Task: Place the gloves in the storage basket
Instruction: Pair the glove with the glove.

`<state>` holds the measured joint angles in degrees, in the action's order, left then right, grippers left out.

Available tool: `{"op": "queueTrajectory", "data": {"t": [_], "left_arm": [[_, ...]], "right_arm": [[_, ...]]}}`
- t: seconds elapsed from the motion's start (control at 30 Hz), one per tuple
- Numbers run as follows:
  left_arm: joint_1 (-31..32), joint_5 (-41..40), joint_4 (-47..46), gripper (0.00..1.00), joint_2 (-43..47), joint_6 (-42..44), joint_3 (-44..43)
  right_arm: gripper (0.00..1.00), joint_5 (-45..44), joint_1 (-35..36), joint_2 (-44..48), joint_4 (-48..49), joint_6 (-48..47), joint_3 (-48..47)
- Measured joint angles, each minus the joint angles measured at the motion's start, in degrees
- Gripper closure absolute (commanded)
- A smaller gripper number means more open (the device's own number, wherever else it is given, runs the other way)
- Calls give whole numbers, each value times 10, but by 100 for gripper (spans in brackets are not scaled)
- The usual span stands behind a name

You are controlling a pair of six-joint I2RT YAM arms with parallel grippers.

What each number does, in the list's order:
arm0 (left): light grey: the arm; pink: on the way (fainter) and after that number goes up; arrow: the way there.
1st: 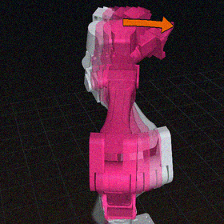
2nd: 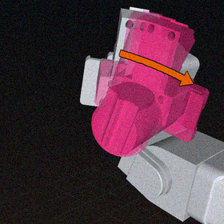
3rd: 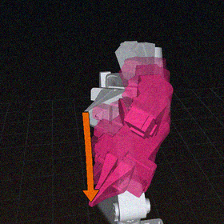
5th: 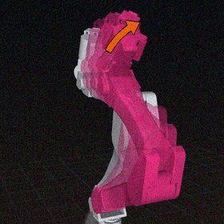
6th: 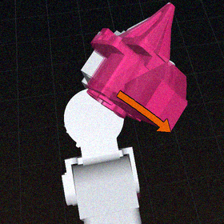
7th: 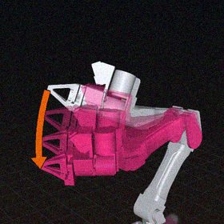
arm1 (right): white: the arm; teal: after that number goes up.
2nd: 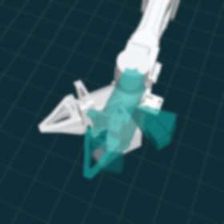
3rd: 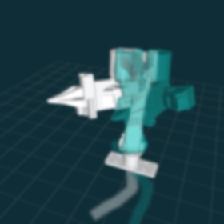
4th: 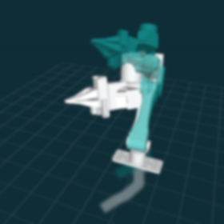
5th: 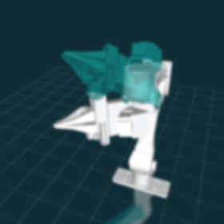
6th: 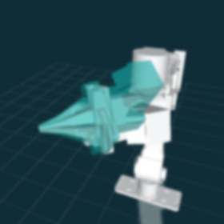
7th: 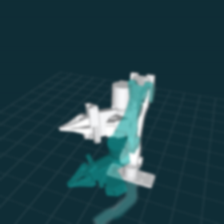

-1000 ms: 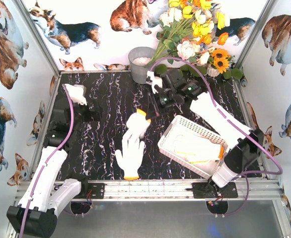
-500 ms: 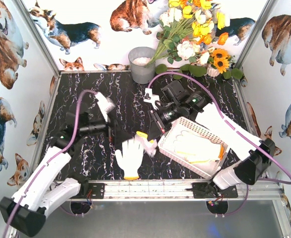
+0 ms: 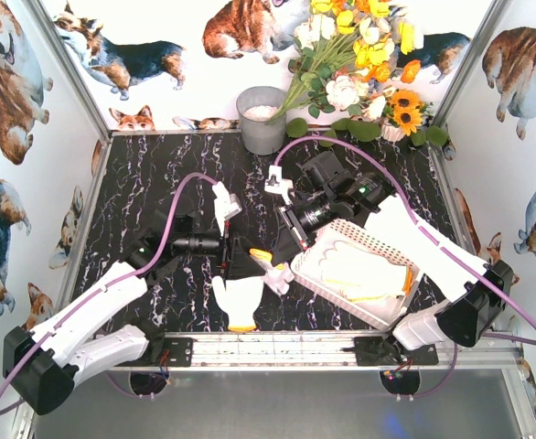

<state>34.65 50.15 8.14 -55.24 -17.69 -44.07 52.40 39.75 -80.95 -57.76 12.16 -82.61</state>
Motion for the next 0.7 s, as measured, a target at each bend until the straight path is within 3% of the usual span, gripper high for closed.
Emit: {"op": "queueTrajectory", "data": {"t": [0.17, 0.2, 0.27, 0.43, 0.53, 0.7], "left_arm": [[11, 1, -55, 83, -11, -30, 24], [11, 2, -62, 88, -14, -36, 30], [12, 2, -71, 100, -17, -46, 40], [12, 0, -78, 100, -12, -60, 55], [12, 0, -79, 100, -5, -63, 59], [12, 0, -79, 100, -3, -64, 59]], "right_arm": [[100, 6, 0, 0, 4, -1, 0], [98, 4, 0, 0, 3, -2, 0], [85, -2, 0, 0, 3, -3, 0], [48, -22, 0, 11, 6, -13, 11], [41, -43, 3, 20, 5, -20, 19], [41, -97, 37, 25, 9, -34, 19]]}}
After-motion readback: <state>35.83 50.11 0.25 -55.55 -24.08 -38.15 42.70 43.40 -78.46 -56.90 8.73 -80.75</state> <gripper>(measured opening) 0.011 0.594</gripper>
